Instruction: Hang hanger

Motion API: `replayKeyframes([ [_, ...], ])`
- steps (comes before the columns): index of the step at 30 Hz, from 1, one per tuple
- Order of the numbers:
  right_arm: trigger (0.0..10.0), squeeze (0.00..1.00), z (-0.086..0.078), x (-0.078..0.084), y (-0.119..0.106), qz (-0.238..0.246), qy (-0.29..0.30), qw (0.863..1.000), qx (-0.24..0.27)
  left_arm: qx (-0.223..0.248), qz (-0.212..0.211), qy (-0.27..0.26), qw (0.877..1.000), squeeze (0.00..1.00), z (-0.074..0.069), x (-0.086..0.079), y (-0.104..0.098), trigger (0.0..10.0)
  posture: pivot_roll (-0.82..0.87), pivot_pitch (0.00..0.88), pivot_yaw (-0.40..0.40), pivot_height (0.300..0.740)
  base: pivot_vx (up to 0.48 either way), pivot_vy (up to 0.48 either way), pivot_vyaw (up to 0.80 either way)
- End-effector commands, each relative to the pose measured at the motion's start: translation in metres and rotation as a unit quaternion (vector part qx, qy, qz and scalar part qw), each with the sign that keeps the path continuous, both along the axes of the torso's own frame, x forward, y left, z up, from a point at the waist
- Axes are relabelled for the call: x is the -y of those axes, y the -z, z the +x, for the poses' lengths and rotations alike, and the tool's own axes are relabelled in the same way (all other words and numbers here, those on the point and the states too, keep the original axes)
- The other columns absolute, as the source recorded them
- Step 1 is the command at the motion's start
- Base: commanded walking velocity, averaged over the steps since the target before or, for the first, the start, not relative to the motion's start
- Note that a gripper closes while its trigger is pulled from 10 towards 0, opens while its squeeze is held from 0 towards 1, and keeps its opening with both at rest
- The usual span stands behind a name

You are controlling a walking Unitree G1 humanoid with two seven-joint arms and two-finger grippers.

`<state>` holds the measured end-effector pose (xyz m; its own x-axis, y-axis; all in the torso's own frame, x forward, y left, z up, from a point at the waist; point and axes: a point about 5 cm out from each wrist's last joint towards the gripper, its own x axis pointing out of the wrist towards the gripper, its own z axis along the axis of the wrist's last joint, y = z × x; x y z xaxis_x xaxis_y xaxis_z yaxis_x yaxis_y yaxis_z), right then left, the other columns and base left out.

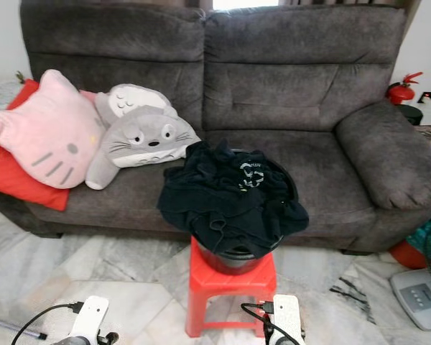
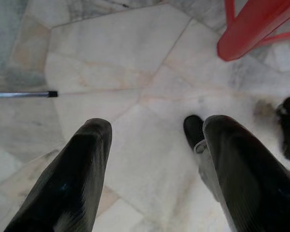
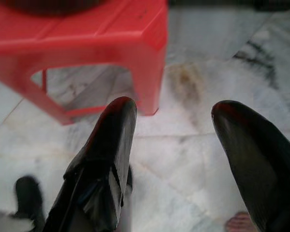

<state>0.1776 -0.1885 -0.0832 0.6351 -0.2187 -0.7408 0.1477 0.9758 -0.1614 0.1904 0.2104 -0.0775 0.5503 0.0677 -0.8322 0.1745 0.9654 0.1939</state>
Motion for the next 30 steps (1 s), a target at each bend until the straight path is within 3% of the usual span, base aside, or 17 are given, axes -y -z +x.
replayKeyframes([
  [1,10.0,0.00,0.000,0.002,-0.002,-0.016,0.023,0.999,0.019,-0.010,0.013,-0.001,1.000,0.00,-0.004,-0.003,0.002,10.0,-0.10,0.000,-0.006,0.740,0.000,0.000,0.00],
  [4,10.0,0.00,-0.001,0.004,-0.004,-0.037,0.044,0.998,0.035,-0.009,0.014,-0.004,1.000,0.00,-0.004,-0.004,0.002,10.0,-0.11,0.000,-0.004,0.740,0.000,0.000,0.00],
  [6,10.0,0.00,-0.017,0.035,-0.010,-0.064,0.067,0.992,0.085,-0.010,0.015,-0.002,1.000,0.00,-0.005,-0.004,0.002,10.0,-0.12,0.000,-0.001,0.740,0.000,0.000,0.00],
  [8,10.0,0.00,-0.027,0.052,-0.017,-0.081,0.079,0.986,0.125,-0.010,0.016,-0.001,1.000,0.00,-0.005,-0.004,0.002,10.0,-0.12,0.000,0.000,0.740,0.000,0.000,0.00],
  [15,10.0,0.00,-0.025,0.048,-0.031,-0.092,0.054,0.976,0.189,-0.009,0.021,0.001,1.000,0.00,-0.005,-0.006,0.002,10.0,-0.13,0.000,0.003,0.740,0.000,0.000,0.00],
  [20,10.0,0.00,-0.024,0.049,-0.045,-0.141,0.019,0.961,0.236,-0.010,0.024,0.002,1.000,0.00,-0.005,-0.006,0.002,10.0,-0.14,0.000,0.004,0.740,0.000,0.000,0.00],
  [21,10.0,0.00,-0.021,0.054,-0.060,-0.167,0.008,0.949,0.268,-0.010,0.025,0.003,1.000,0.00,-0.006,-0.006,0.002,10.0,-0.14,0.000,0.005,0.740,0.000,0.000,0.00],
  [24,10.0,0.00,-0.016,0.056,-0.073,-0.190,-0.016,0.938,0.291,-0.010,0.026,0.004,1.000,0.00,-0.005,-0.007,0.002,10.0,-0.15,0.000,0.006,0.740,0.000,0.000,0.00],
  [27,10.0,0.00,0.009,0.059,-0.112,-0.227,-0.045,0.904,0.359,-0.009,0.026,0.006,1.000,0.00,-0.005,-0.006,0.001,10.0,-0.15,0.000,0.004,0.740,0.000,0.000,0.00],
  [30,10.0,0.00,0.027,0.057,-0.140,-0.241,-0.045,0.881,0.405,-0.007,0.026,0.005,1.000,0.00,-0.003,-0.006,0.001,10.0,-0.15,0.000,0.002,0.740,0.000,0.000,0.00],
])
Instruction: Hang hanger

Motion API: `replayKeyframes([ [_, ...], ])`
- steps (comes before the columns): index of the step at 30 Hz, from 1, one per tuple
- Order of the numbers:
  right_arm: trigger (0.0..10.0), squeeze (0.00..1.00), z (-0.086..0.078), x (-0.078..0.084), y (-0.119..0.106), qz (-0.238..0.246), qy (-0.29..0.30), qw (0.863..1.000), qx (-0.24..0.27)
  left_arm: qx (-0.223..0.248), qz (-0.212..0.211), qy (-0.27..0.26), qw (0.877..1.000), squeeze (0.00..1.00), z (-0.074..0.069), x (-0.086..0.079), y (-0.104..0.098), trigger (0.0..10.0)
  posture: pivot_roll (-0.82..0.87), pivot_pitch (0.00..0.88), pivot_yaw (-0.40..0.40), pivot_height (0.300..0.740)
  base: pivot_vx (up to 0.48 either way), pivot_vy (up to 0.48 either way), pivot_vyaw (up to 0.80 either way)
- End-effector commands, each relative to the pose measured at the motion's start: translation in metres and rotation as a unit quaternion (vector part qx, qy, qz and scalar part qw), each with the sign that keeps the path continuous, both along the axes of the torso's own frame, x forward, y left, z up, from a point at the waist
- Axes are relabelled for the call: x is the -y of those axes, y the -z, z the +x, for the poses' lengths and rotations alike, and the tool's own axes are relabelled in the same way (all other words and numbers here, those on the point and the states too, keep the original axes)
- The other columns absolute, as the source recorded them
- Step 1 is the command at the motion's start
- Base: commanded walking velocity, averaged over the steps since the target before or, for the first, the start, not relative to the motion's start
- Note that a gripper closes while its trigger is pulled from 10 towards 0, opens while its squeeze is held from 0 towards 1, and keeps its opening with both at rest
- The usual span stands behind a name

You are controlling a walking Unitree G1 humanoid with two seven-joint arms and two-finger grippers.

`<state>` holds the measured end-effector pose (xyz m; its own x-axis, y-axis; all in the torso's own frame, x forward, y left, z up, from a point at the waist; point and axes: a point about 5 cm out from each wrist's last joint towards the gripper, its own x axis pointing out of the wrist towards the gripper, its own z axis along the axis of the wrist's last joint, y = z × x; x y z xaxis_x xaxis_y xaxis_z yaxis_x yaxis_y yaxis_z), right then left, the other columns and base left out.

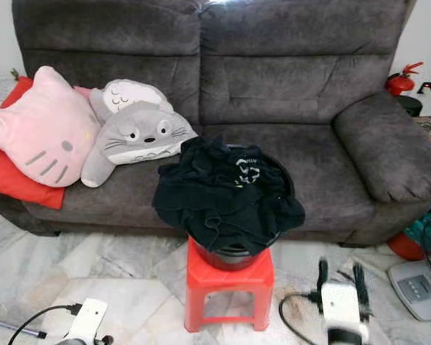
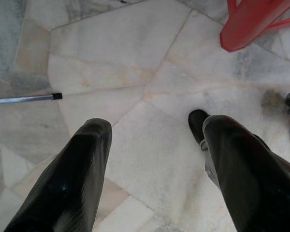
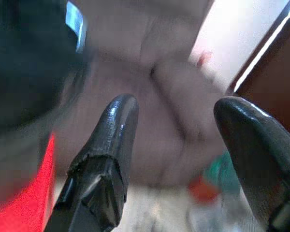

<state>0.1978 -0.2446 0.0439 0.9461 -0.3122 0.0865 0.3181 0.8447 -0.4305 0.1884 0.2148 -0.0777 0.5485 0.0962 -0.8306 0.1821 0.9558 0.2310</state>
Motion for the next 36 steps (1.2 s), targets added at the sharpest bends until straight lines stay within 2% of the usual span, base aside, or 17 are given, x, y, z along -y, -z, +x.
replayKeyframes([
  [1,10.0,0.00,0.012,-0.001,-0.019,-0.016,-0.005,0.999,0.028,-0.005,0.006,0.001,1.000,0.00,-0.001,-0.002,0.000,10.0,-0.15,0.000,0.001,0.740,0.000,0.000,0.00],
  [2,10.0,0.00,0.015,-0.002,-0.023,-0.020,-0.006,0.999,0.033,-0.005,0.006,0.001,1.000,0.00,-0.001,-0.002,0.000,10.0,-0.15,0.000,0.001,0.740,0.000,0.000,0.00],
  [3,10.0,0.00,0.027,-0.005,-0.034,-0.012,-0.010,0.998,0.053,-0.004,0.006,-0.001,1.000,0.00,-0.001,-0.002,0.000,10.0,-0.15,0.000,0.001,0.740,0.000,0.000,0.00],
  [4,10.0,0.00,0.030,-0.006,-0.037,-0.009,-0.012,0.998,0.058,-0.004,0.006,-0.001,1.000,0.00,0.000,-0.002,0.000,10.0,-0.15,0.000,0.003,0.740,0.000,0.000,0.00],
  [6,10.0,0.00,0.048,-0.017,-0.035,0.012,-0.055,0.998,0.034,-0.003,0.005,-0.001,1.000,0.00,0.001,-0.001,0.000,10.0,-0.16,0.000,0.007,0.740,0.000,0.000,0.00],
  [7,10.0,0.00,0.048,-0.017,-0.035,0.012,-0.055,0.998,0.034,-0.003,0.005,-0.001,1.000,0.00,0.001,-0.001,0.000,10.0,-0.16,0.000,0.007,0.740,0.000,0.000,0.00],
  [8,10.0,0.00,0.064,-0.033,-0.032,0.018,-0.100,0.995,0.015,-0.004,0.005,0.003,1.000,0.00,0.002,0.000,-0.001,10.0,-0.16,0.000,0.009,0.740,0.000,0.000,0.00],
  [9,10.0,0.00,0.064,-0.033,-0.032,0.018,-0.100,0.995,0.015,-0.004,0.005,0.003,1.000,0.00,0.002,0.000,-0.001,10.0,-0.16,0.000,0.009,0.740,0.000,0.000,0.00],
  [10,10.0,0.00,0.076,-0.050,-0.034,0.031,-0.135,0.990,0.010,-0.004,0.004,0.003,1.000,0.00,0.002,0.000,-0.001,10.0,-0.15,0.000,0.008,0.740,0.000,0.000,0.00],
  [14,10.0,0.00,0.093,-0.079,-0.056,0.041,-0.183,0.981,0.049,0.001,0.001,-0.005,1.000,0.00,0.003,0.000,-0.001,10.0,-0.13,0.000,-0.003,0.740,0.000,0.000,0.00],
  [18,10.0,0.00,0.099,-0.088,-0.073,0.051,-0.192,0.978,0.066,0.002,-0.001,-0.008,1.000,0.00,0.003,0.000,-0.001,10.0,-0.13,0.000,0.001,0.740,0.000,0.000,0.00],
  [26,10.0,0.00,0.094,-0.100,-0.057,0.053,-0.218,0.974,0.029,-0.004,-0.007,0.000,1.000,0.00,0.003,0.000,-0.001,10.0,-0.14,0.000,0.012,0.740,0.000,0.000,0.00],
  [36,10.0,0.00,0.097,-0.110,-0.058,0.055,-0.234,0.970,0.019,-0.004,-0.011,0.000,1.000,0.00,0.003,0.000,-0.002,10.0,-0.13,0.000,0.009,0.740,0.130,0.000,0.00],
])
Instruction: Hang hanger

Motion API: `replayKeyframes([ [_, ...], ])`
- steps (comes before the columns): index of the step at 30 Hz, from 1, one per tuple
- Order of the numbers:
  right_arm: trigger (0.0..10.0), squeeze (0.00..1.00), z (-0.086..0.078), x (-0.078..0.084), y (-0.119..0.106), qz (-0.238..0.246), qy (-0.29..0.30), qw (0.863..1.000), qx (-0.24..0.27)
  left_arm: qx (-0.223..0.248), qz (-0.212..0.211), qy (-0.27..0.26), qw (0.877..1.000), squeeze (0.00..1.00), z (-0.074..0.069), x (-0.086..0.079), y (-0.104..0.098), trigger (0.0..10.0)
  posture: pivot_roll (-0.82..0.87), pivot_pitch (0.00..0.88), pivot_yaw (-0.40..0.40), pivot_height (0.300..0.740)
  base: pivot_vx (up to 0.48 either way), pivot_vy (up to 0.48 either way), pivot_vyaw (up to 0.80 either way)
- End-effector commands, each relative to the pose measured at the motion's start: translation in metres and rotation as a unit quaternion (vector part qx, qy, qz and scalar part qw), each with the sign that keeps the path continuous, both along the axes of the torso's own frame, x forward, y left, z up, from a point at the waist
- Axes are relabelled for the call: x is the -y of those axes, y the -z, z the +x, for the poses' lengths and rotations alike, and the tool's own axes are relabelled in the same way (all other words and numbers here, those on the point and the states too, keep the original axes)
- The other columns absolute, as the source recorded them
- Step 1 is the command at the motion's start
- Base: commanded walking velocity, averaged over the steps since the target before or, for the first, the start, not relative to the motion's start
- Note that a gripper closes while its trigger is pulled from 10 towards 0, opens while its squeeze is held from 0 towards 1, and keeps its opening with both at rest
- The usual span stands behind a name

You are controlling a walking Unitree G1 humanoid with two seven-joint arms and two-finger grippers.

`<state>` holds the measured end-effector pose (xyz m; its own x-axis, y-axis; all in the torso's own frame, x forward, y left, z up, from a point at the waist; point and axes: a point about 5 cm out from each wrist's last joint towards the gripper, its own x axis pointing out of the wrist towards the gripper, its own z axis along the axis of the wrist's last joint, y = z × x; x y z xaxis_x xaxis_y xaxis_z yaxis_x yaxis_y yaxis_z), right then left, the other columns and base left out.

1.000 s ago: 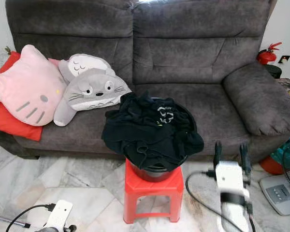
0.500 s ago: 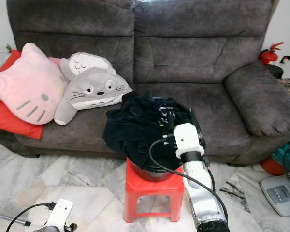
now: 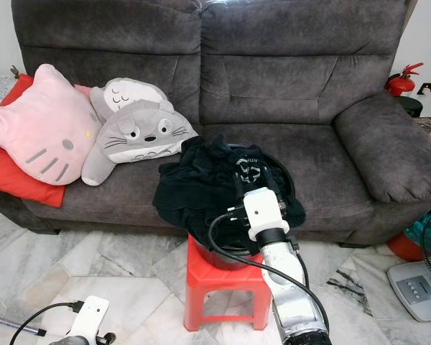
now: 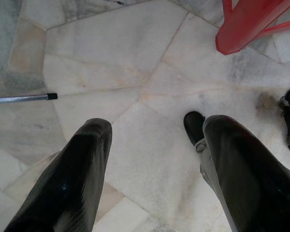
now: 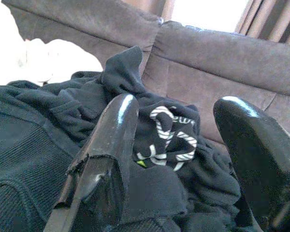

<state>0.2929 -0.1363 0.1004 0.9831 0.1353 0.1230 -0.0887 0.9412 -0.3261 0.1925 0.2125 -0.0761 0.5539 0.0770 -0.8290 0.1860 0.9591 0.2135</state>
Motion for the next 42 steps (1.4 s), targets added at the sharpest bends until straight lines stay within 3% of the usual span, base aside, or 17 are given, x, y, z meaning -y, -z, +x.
replayKeyframes([
  [1,10.0,0.00,0.002,-0.002,-0.001,0.000,-0.004,1.000,-0.004,-0.007,-0.002,-0.002,1.000,0.00,-0.001,-0.002,0.000,10.0,-0.13,0.000,0.009,0.740,0.277,0.000,0.00],
  [19,10.0,0.00,-0.004,0.010,-0.003,-0.009,0.028,1.000,-0.007,-0.003,-0.003,0.001,1.000,0.00,0.002,-0.001,-0.001,10.0,-0.16,0.000,0.016,0.740,0.210,0.000,0.00],
  [29,10.0,0.00,-0.028,0.023,-0.008,-0.026,0.065,0.997,-0.013,0.002,0.003,0.010,1.000,0.00,0.009,-0.002,-0.005,10.0,-0.20,0.000,0.045,0.740,0.000,0.000,0.00],
  [32,10.0,0.00,-0.033,0.025,-0.013,-0.064,0.055,0.996,-0.013,0.003,0.005,0.011,1.000,0.00,0.012,-0.003,-0.007,10.0,-0.22,0.000,0.058,0.740,0.000,0.000,0.00],
  [34,10.0,0.00,-0.043,0.019,-0.027,-0.178,-0.015,0.984,-0.003,0.006,0.006,0.010,1.000,0.00,0.014,-0.004,-0.008,10.0,-0.23,0.000,0.066,0.740,0.000,0.000,0.00],
  [36,10.0,0.00,-0.053,0.014,-0.037,-0.236,-0.056,0.970,-0.006,0.009,0.010,0.009,1.000,0.00,0.017,-0.006,-0.010,10.0,-0.26,0.000,0.076,0.740,0.000,0.000,0.00],
  [39,10.0,0.00,-0.064,0.013,-0.050,-0.235,-0.068,0.970,-0.010,0.012,0.013,0.008,1.000,0.00,0.021,-0.008,-0.012,10.0,-0.28,0.000,0.085,0.740,0.000,0.000,0.00],
  [42,10.0,0.00,-0.077,0.015,-0.055,-0.269,-0.081,0.959,-0.035,0.016,0.015,0.004,1.000,0.00,0.025,-0.010,-0.015,10.0,-0.30,0.000,0.100,0.740,0.000,0.000,0.00],
])
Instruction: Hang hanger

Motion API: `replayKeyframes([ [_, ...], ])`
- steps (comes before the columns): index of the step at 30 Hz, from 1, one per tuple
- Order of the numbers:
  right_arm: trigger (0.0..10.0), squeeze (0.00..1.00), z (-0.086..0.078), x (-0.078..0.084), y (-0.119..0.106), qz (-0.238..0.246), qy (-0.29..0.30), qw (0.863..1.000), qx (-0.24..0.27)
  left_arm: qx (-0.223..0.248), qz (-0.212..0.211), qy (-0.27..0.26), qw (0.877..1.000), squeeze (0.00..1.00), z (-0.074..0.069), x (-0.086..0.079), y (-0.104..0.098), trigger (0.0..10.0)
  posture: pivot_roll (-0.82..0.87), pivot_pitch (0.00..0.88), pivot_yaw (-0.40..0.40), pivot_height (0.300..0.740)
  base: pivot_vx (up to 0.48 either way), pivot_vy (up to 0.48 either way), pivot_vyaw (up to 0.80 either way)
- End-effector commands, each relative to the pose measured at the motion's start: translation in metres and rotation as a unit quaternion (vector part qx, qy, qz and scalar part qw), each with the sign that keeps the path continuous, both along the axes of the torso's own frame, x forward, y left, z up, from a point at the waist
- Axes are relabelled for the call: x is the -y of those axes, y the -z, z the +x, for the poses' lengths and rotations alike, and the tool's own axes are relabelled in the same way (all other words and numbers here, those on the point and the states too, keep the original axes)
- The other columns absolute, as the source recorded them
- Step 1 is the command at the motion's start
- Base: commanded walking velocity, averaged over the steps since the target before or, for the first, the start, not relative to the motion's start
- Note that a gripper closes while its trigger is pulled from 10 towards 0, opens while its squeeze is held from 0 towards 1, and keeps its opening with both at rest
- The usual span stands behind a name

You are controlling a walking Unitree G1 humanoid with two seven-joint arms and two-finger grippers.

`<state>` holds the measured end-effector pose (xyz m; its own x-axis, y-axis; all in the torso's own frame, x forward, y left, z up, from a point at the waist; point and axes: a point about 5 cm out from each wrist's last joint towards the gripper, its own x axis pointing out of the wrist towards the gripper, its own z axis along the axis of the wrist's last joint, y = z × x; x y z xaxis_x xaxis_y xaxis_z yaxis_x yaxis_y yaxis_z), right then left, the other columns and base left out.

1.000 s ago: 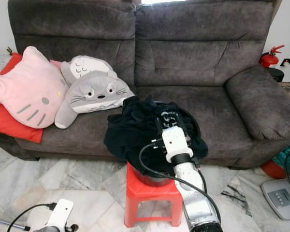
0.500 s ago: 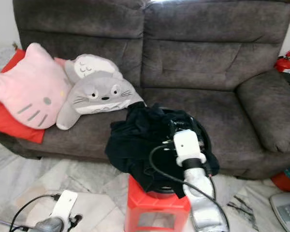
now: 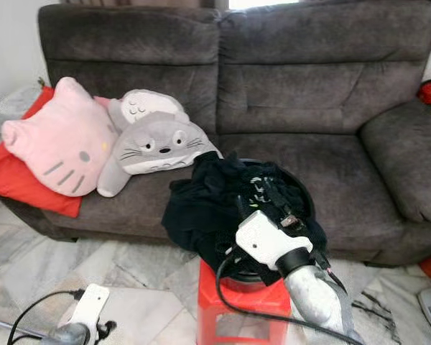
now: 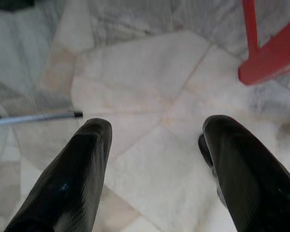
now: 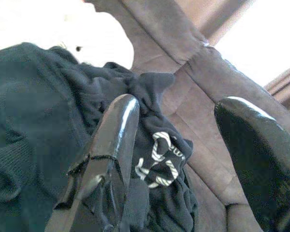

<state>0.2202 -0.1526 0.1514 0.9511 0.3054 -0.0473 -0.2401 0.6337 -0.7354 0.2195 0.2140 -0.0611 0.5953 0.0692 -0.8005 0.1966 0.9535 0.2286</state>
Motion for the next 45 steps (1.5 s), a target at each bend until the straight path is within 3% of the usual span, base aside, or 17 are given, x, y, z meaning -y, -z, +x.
replayKeyframes([
  [1,10.0,0.00,-0.005,-0.002,-0.004,-0.014,-0.005,1.000,-0.009,-0.008,0.012,-0.008,1.000,0.00,-0.002,-0.008,0.000,10.0,-0.30,0.000,0.100,0.740,0.000,0.000,0.00],
  [3,10.0,0.00,-0.010,0.007,0.000,-0.068,0.016,0.997,-0.044,-0.005,0.013,-0.011,1.000,0.00,0.001,-0.008,-0.002,10.0,-0.32,0.000,0.107,0.740,0.000,0.000,0.00],
  [8,10.0,0.00,-0.001,0.029,0.014,-0.080,0.082,0.990,-0.085,0.007,0.012,-0.018,1.000,0.00,0.008,-0.008,-0.007,10.0,-0.31,0.000,0.105,0.740,0.000,0.000,0.00],
  [13,10.0,0.00,0.014,0.025,0.001,-0.081,0.067,0.991,-0.079,0.021,0.007,-0.044,0.999,0.00,0.013,-0.009,-0.010,10.0,-0.30,0.000,0.076,0.740,0.000,0.000,0.00],
  [18,10.0,0.00,0.017,0.021,-0.005,-0.068,0.060,0.992,-0.088,0.031,0.004,-0.047,0.998,0.00,0.017,-0.009,-0.013,10.0,-0.28,0.000,0.061,0.740,0.000,0.000,0.00],
  [25,10.0,0.00,0.002,0.019,-0.003,-0.059,0.067,0.991,-0.103,0.033,0.004,-0.046,0.998,0.00,0.019,-0.009,-0.014,10.0,-0.29,0.000,0.066,0.740,0.000,0.000,0.00],
  [29,10.0,0.00,-0.010,0.006,-0.004,-0.040,0.019,0.991,-0.129,0.031,0.004,-0.046,0.998,0.00,0.019,-0.010,-0.014,10.0,-0.30,0.000,0.069,0.740,0.000,0.000,0.00],
  [35,10.0,0.00,-0.017,0.011,0.001,-0.051,0.023,0.986,-0.158,0.030,0.005,-0.045,0.999,0.00,0.018,-0.011,-0.013,10.0,-0.29,0.000,0.064,0.740,0.000,0.000,0.00],
  [45,10.0,0.00,-0.005,0.031,0.010,-0.082,0.068,0.981,-0.160,0.029,0.004,-0.045,0.999,0.00,0.016,-0.010,-0.012,10.0,-0.28,0.000,0.052,0.740,0.000,0.000,0.00],
])
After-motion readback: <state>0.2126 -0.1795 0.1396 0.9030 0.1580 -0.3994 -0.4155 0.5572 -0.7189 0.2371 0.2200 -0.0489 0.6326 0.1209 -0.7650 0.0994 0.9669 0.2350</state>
